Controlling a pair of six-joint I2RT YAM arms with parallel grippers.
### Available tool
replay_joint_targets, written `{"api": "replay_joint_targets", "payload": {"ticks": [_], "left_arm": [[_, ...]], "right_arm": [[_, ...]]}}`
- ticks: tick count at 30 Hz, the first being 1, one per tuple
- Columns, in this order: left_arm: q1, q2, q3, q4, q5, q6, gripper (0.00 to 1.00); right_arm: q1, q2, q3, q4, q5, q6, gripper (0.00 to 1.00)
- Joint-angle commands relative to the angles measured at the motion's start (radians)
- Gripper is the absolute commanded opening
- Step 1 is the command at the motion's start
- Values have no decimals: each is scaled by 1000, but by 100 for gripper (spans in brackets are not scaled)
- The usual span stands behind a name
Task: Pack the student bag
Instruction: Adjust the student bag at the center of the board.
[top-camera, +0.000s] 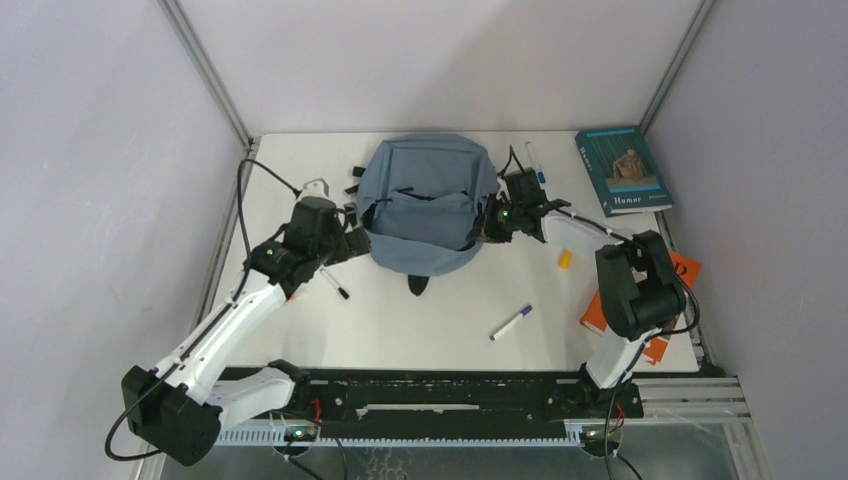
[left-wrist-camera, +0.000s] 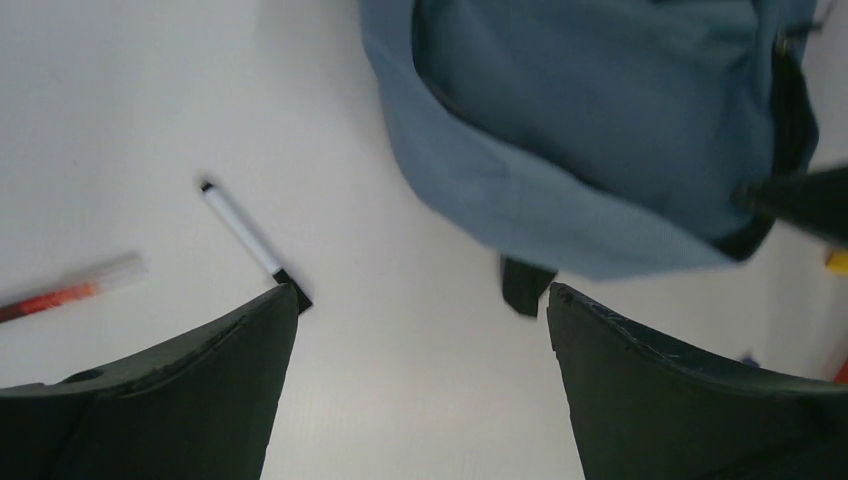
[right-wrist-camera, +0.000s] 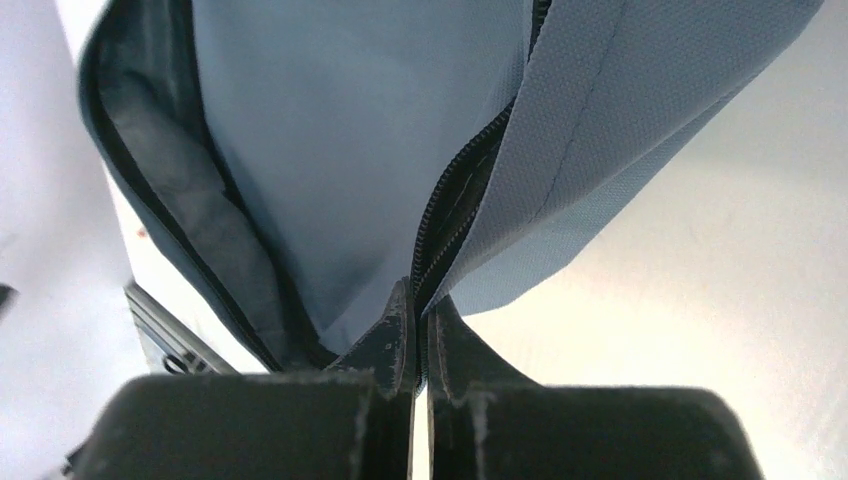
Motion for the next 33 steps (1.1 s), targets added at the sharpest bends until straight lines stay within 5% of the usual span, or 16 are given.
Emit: {"api": "replay_joint_targets", "payload": {"ticks": [1, 6, 15, 19, 23, 33], "left_arm": [[85, 79, 115, 5, 18, 40, 99], [177, 236, 163, 71, 112, 8, 98], [181, 610, 350, 148, 229, -18, 91], [181, 712, 380, 148, 261, -12, 66], [179, 743, 360, 156, 331, -14, 5], [170, 500, 106, 206, 340, -34, 0]], "right_arm": [[10, -91, -70, -52, -22, -117, 0], [17, -167, -98, -80, 76, -196, 0], [-7, -130, -41, -64, 78, -200, 0], [-7, -105, -36, -28, 60, -168, 0], [-10, -41, 20, -15, 56, -144, 0], [-59, 254, 405, -41, 38, -86, 0]]}}
